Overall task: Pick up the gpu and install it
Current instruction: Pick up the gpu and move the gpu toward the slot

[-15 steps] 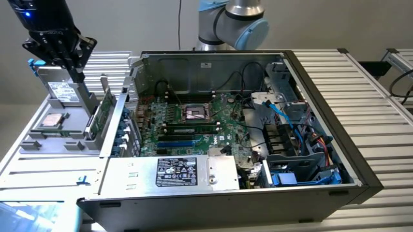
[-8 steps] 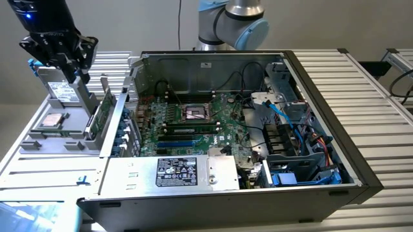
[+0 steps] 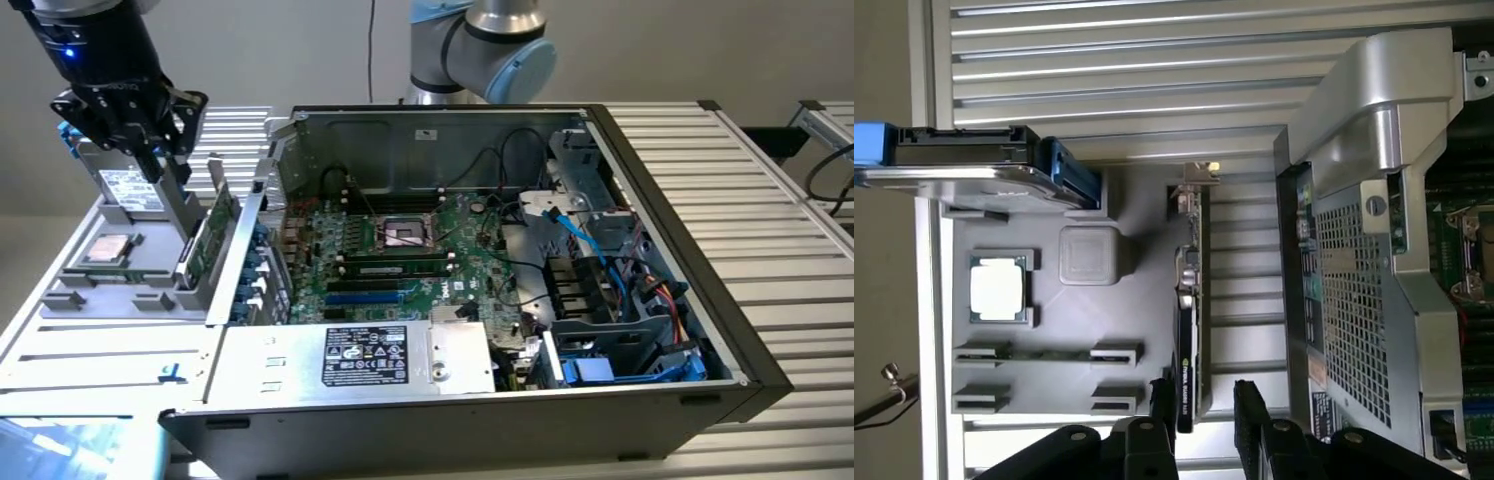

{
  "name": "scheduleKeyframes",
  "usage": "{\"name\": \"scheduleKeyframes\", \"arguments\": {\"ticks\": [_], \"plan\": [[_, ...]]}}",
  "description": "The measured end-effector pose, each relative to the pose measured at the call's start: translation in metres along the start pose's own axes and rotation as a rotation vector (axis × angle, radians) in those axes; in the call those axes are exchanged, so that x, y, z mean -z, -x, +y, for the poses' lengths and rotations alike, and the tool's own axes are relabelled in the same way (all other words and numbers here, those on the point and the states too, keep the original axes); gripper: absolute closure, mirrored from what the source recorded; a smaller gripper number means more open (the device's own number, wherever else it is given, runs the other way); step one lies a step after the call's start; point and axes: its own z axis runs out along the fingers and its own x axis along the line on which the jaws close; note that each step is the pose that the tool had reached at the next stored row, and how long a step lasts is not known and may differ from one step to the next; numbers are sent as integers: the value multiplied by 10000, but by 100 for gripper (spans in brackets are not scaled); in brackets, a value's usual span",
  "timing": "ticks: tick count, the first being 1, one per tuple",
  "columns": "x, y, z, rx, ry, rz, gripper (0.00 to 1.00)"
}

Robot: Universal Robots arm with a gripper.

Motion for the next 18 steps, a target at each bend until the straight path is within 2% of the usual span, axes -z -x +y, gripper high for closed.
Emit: {"name": "scheduleKeyframes", "arguments": {"ticks": [10,18], "plan": [[-182,-10,-10,-178,10,-5,62],[-269,-6,-39,-287,219,71,62]]}}
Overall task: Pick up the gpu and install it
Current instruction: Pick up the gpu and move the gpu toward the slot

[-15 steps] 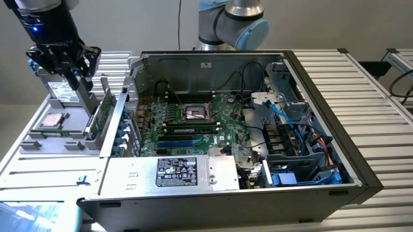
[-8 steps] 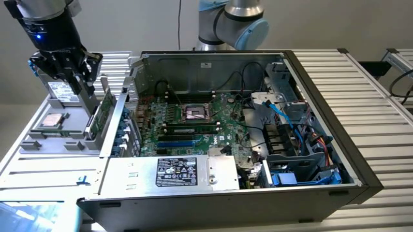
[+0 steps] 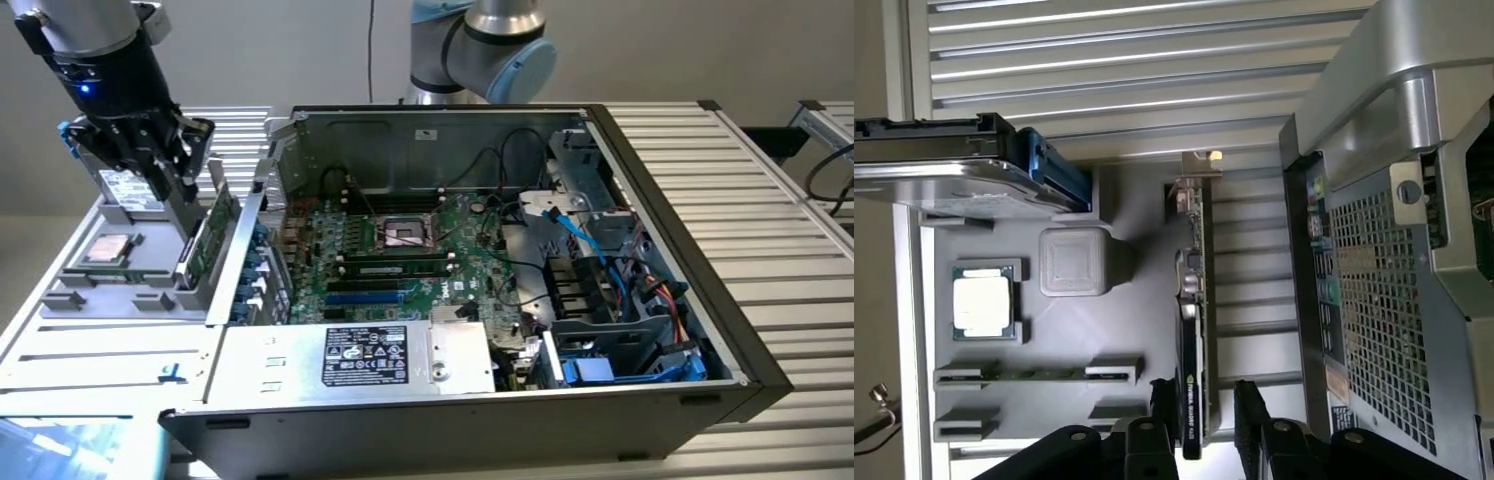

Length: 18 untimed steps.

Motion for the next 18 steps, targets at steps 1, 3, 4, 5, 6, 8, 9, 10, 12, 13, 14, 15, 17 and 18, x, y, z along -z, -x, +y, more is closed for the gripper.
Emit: {"name": "scheduleKeyframes", "arguments": {"ticks": [1,3,4,5,6,8,9,10,12,13,14,15,17,18], "plan": [[-9,1,-5,-10,30,19,62],[-28,3,-16,-32,81,63,62],[-36,4,-22,-38,103,84,62],[-45,6,-29,-43,125,112,62],[-54,8,-36,-48,146,139,62],[-74,17,-49,-52,184,189,62],[-83,24,-55,-53,202,215,62],[-93,31,-59,-54,219,238,62],[-114,47,-63,-56,250,279,62],[-127,55,-64,-58,267,296,62],[-144,64,-65,-63,279,301,62],[-162,75,-65,-71,286,303,62],[-198,82,-65,-100,293,301,62],[-216,82,-67,-114,293,301,62]]}}
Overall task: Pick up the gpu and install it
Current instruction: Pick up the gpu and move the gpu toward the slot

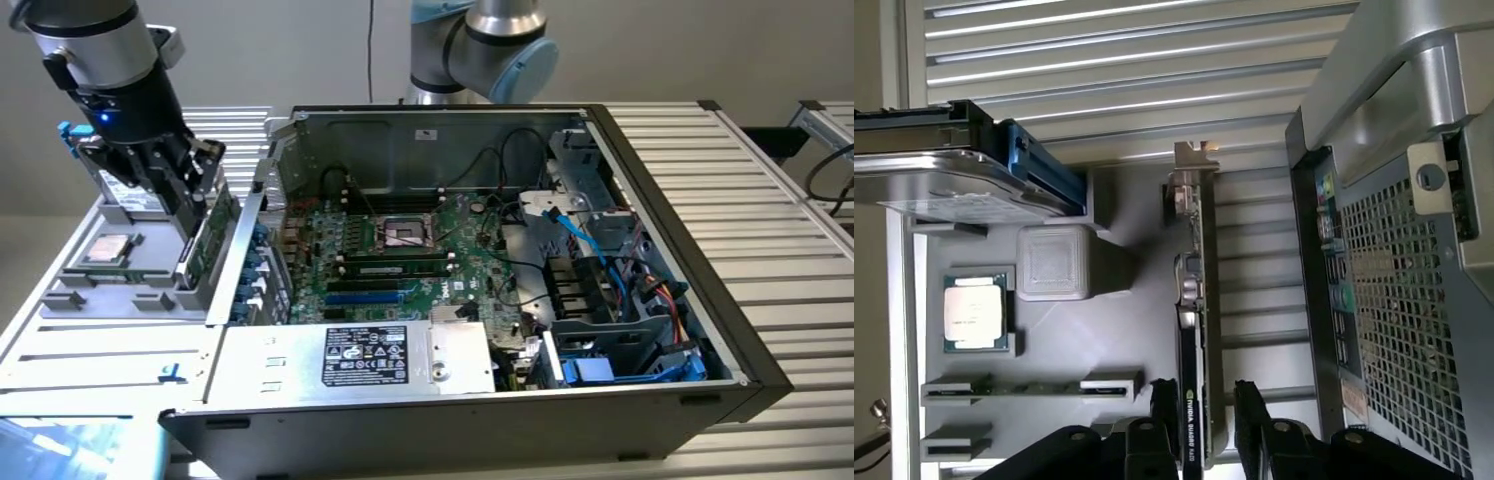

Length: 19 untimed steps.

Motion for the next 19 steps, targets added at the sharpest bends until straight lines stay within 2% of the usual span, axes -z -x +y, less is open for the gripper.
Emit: {"name": "scheduleKeyframes", "arguments": {"ticks": [3,4,19], "plan": [[-54,3,-5,-37,2,-2,60],[-73,4,-6,-53,2,-3,54],[-345,-10,-30,-331,18,-27,54]]}}
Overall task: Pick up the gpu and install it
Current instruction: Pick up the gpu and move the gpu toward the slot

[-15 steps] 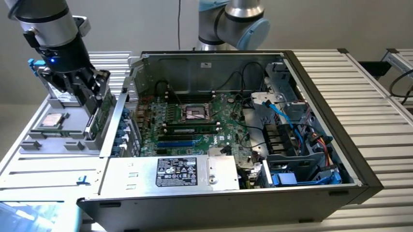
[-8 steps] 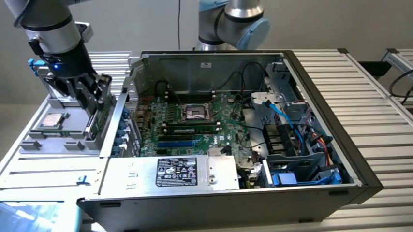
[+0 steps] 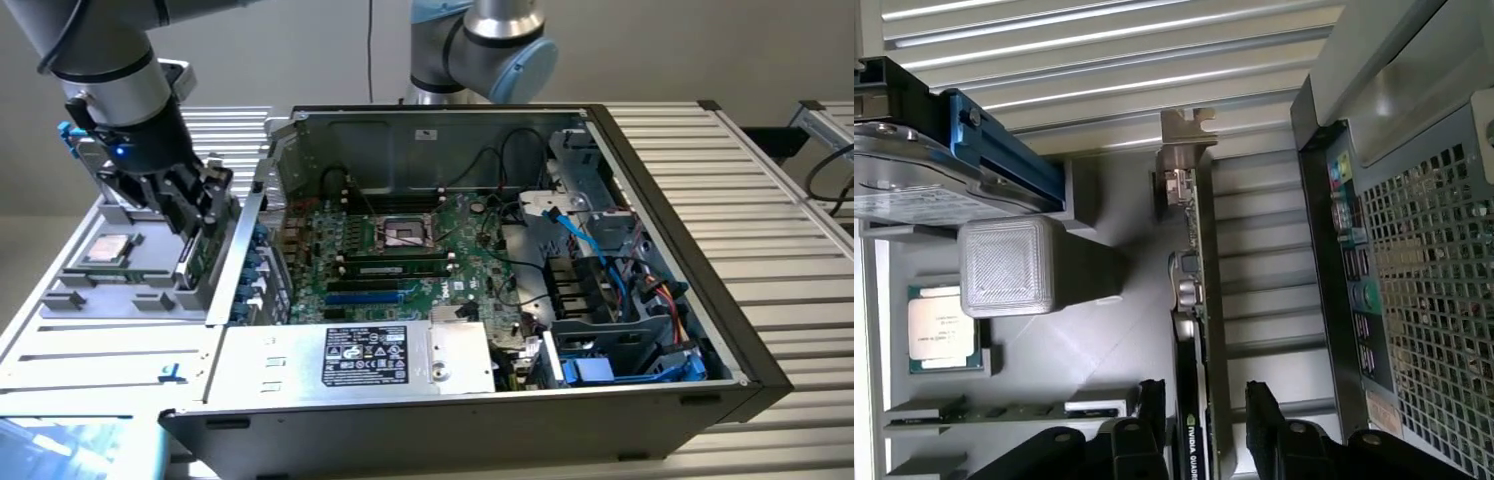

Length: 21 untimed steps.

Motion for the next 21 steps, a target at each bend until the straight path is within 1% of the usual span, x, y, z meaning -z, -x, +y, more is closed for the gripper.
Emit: {"name": "scheduleKeyframes", "arguments": {"ticks": [4,9,14,21], "plan": [[-74,-4,14,-43,26,0,54],[-154,-12,27,-46,85,8,54],[-178,-12,25,20,90,16,54],[-217,-12,33,314,77,42,54]]}}
